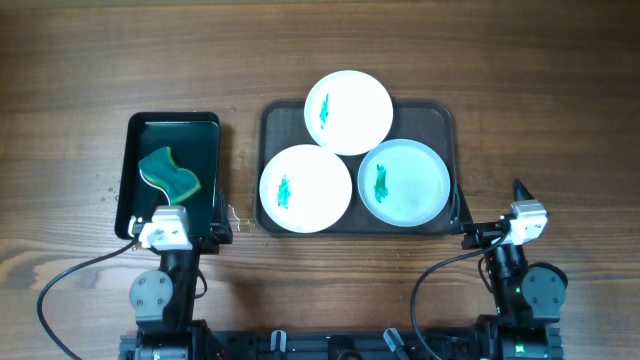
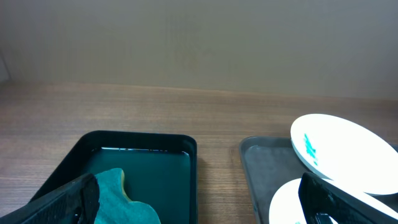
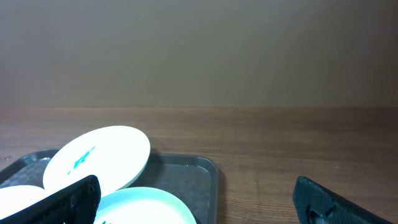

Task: Clean dirty plates on tray and stack at the side
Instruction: 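Move the left gripper down into the black tray toward the sponge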

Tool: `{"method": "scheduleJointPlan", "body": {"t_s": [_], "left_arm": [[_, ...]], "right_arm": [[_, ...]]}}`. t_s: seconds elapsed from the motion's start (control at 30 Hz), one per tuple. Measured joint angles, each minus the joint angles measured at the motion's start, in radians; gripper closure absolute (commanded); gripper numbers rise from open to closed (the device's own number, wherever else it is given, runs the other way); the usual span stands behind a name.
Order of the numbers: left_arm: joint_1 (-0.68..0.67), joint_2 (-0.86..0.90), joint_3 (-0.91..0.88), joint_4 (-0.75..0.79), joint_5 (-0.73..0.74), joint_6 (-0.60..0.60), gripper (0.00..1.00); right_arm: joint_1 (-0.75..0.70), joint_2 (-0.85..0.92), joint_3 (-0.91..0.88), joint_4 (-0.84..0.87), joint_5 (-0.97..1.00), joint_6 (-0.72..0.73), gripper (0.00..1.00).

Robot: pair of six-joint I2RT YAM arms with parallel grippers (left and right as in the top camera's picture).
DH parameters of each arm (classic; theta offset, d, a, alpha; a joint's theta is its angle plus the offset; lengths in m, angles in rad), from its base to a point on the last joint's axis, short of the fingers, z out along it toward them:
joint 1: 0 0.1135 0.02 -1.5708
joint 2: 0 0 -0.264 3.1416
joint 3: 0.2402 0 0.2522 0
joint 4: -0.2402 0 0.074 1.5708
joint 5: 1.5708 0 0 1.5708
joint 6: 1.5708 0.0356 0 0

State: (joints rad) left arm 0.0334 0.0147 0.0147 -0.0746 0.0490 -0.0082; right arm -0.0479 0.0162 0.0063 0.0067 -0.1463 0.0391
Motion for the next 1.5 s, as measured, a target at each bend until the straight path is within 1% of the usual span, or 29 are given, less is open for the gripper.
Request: {"method": "scheduleJointPlan", "body": {"t_s": [1.13, 1.23, 1.33, 1.43, 1.5], "left_arm": [[0.000, 0.000, 0.000, 0.001, 0.002, -0.001, 0.00], [0.000, 0.000, -0.003, 0.050, 0.121, -0.059, 0.00], [-0.001, 0.000, -0.005, 0.118, 0.328, -0.101, 0.00], [-0.001, 0.000, -0.007, 0.219, 0.451, -0.117, 0.00], [-0.001, 0.002, -0.010, 0.332, 0.507, -0.130, 0.00]], "right_arm": [[0.000, 0.000, 0.000, 0.000, 0.000, 0.000, 0.00], [0.000, 0.000, 0.000, 0.000, 0.000, 0.000, 0.00], [0.000, 0.000, 0.000, 0.000, 0.000, 0.000, 0.00], [0.000, 0.000, 0.000, 0.000, 0.000, 0.000, 0.00], [0.000, 0.000, 0.000, 0.000, 0.000, 0.000, 0.00]]}}
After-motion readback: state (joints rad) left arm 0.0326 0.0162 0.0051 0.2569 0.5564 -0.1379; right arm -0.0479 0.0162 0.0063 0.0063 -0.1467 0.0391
